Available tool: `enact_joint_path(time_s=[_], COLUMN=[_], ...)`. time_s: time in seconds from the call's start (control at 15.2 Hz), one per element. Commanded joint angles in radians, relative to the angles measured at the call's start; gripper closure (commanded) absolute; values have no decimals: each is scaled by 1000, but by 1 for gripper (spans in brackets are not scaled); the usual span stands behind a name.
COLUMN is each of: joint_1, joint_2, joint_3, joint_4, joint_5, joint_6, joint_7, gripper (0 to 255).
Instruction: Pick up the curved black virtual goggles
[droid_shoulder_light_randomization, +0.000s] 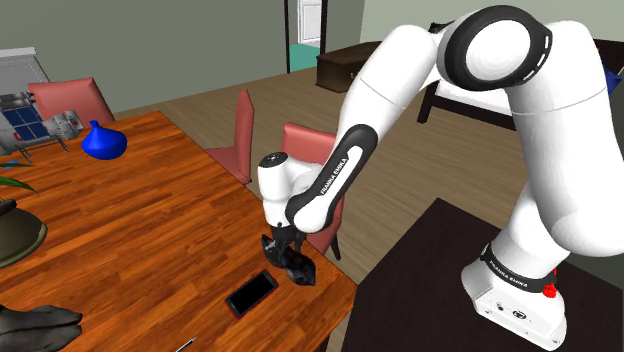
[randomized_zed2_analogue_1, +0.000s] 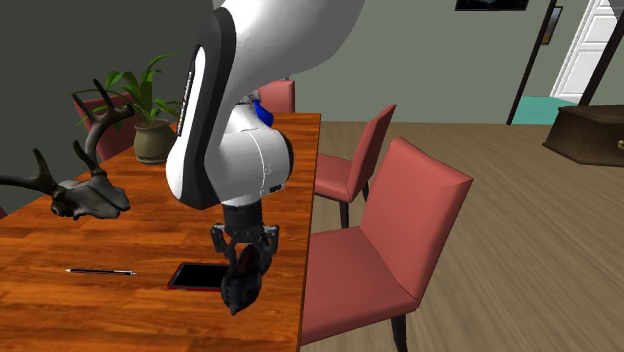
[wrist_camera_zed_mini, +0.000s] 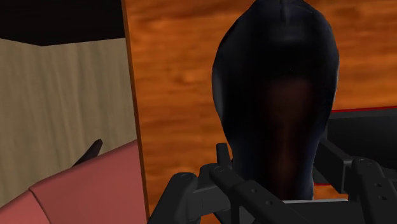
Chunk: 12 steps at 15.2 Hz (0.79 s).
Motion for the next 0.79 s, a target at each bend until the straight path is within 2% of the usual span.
enact_joint_path(time_s=[0.0,0.73], joint_1=[-6,-35], joint_2=[-23,-133], joint_3=[8,46], joint_4=[-5,-27], joint_5=[8,51], joint_6=[-18,-103], joint_7=[-4,-28], gripper=[255,255])
